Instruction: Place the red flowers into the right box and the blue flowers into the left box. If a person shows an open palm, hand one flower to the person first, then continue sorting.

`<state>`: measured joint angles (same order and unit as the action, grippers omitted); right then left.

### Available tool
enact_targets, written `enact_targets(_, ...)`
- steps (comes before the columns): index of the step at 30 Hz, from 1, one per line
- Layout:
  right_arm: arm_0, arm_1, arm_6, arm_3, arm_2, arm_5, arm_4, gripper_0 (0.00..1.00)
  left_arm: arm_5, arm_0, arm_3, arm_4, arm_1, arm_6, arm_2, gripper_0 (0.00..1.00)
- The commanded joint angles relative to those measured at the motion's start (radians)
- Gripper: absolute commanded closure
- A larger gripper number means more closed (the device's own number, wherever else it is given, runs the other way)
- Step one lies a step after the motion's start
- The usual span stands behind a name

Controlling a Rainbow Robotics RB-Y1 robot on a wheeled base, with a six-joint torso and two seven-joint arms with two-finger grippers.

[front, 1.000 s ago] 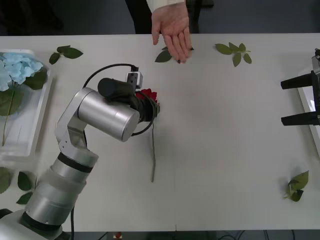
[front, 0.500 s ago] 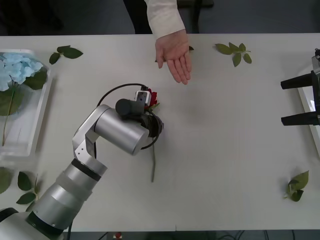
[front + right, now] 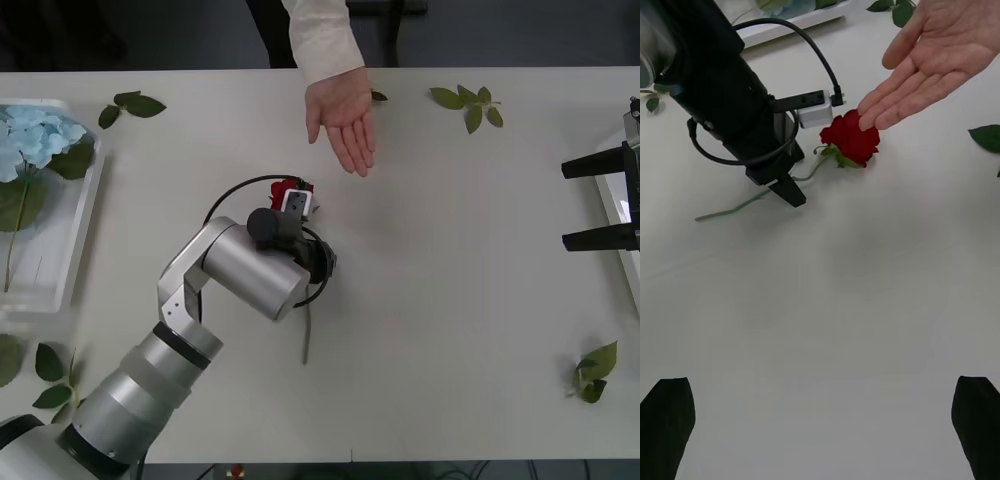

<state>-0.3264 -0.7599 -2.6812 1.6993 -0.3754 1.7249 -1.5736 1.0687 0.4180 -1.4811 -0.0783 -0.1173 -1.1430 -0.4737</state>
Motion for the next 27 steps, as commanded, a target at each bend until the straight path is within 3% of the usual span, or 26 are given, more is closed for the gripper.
enact_targets(1,-0.008,-0.042,-0.024,0.028,-0.013,0.001,-0.003,0.0,-0.007,0.016,0.03,0.02,0.021,0.029,-0.006,0.19)
enact_targets(3,-0.008,-0.042,-0.024,0.028,-0.013,0.001,-0.003,0.0,-0.007,0.018,0.035,0.026,0.021,0.028,-0.006,0.36)
enact_targets(8,-0.008,-0.042,-0.024,0.028,-0.013,0.001,-0.003,0.0,-0.009,0.016,0.045,0.052,0.018,0.029,-0.003,1.0)
enact_targets(18,-0.008,-0.042,-0.024,0.028,-0.013,0.001,-0.003,0.0,-0.035,0.016,-0.008,0.012,-0.021,0.031,0.026,1.0)
enact_targets(24,-0.008,-0.042,-0.024,0.028,-0.013,0.001,-0.003,0.0,-0.033,-0.002,-0.18,-0.094,-0.11,0.019,0.058,1.0)
enact_targets(27,-0.008,-0.042,-0.024,0.028,-0.013,0.001,-0.003,0.0,0.0,-0.025,-0.329,-0.181,-0.174,0.006,0.096,1.0)
